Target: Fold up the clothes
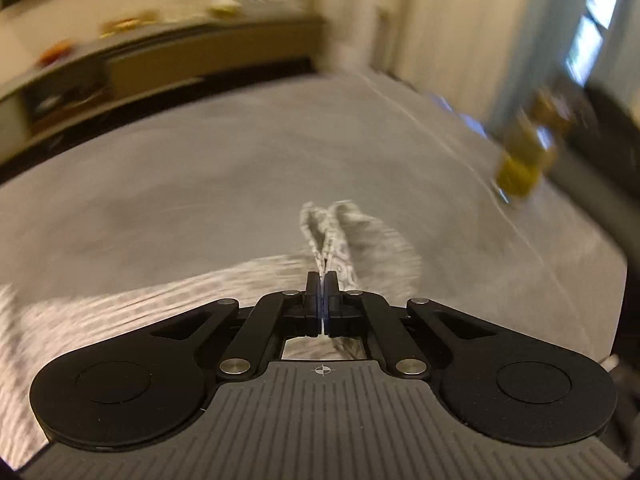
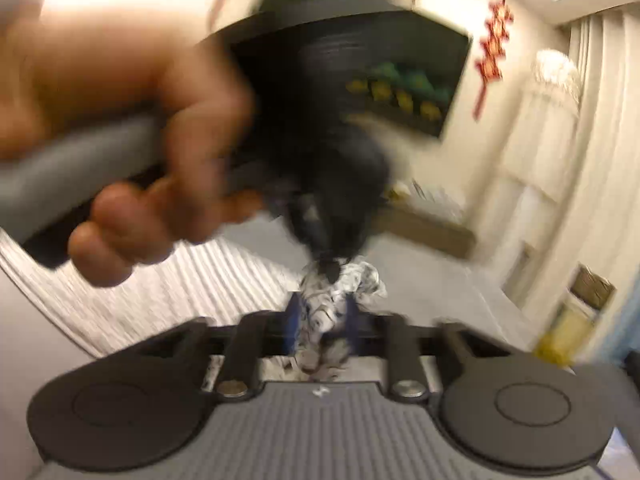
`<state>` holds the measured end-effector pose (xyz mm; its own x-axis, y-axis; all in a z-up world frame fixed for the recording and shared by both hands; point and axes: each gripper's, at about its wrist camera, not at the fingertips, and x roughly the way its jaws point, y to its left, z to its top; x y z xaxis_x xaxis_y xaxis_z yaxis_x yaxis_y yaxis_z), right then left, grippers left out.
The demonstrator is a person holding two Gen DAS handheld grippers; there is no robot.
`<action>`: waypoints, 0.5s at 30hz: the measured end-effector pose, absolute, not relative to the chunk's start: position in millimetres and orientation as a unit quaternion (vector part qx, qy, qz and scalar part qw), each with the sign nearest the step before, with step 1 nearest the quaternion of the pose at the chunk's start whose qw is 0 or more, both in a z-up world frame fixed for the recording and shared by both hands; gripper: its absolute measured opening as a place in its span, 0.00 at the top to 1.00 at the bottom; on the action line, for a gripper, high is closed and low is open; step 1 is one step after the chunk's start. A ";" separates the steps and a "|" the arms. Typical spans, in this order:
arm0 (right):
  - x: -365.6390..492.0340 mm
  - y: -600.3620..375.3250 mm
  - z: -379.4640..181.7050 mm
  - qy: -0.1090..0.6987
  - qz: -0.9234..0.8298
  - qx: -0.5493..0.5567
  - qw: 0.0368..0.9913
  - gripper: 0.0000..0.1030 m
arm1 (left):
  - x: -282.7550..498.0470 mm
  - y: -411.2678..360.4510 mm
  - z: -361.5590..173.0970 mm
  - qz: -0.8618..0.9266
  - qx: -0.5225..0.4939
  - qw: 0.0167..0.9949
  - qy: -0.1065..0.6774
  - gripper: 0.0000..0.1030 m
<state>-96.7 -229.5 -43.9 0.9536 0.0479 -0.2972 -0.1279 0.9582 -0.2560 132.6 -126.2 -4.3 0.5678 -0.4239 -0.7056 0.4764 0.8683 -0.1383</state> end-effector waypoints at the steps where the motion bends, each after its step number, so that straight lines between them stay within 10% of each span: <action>1: -104.3 -228.4 -35.9 0.125 0.068 -0.121 0.982 0.38 | 131.8 -95.5 -2.3 -0.234 0.009 0.892 0.388 1.00; 8: -97.6 -205.0 -26.5 0.181 0.180 -0.074 0.964 0.40 | 142.6 33.0 -50.5 -0.134 -0.116 0.888 0.425 1.00; 15: -90.0 -185.1 -33.9 0.242 0.184 -0.070 0.950 0.41 | 132.8 39.9 -78.4 -0.146 -0.177 0.871 0.434 0.58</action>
